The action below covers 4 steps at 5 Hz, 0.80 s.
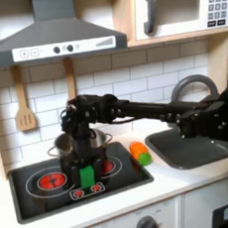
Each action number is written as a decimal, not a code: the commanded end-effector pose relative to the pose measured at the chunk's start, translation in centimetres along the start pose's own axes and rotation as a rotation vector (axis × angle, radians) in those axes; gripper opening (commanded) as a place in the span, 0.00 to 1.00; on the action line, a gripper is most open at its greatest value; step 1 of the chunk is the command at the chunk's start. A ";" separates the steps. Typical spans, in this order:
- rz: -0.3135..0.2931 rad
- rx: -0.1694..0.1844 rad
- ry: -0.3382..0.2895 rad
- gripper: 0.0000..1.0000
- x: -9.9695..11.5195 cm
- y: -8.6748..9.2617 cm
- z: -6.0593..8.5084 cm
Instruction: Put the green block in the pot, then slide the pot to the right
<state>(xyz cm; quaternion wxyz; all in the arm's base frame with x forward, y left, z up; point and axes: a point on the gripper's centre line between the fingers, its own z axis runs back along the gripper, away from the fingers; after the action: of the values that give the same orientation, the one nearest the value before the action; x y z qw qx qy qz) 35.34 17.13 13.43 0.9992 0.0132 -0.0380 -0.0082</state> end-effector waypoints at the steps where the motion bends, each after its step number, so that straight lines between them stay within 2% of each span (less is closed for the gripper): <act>1: 0.001 -0.014 -0.020 0.00 -0.5 -0.9 0.8; 2: -0.004 -0.014 -0.031 0.00 -0.9 -1.0 1.5; 3: 0.005 -0.038 -0.039 0.00 -1.2 -1.5 2.1; 4: -0.014 -0.039 -0.054 0.00 -1.7 -2.3 3.7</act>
<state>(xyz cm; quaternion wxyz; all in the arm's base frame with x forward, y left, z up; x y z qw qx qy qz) 33.20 15.14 17.08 0.9976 -0.0055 -0.0674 -0.0114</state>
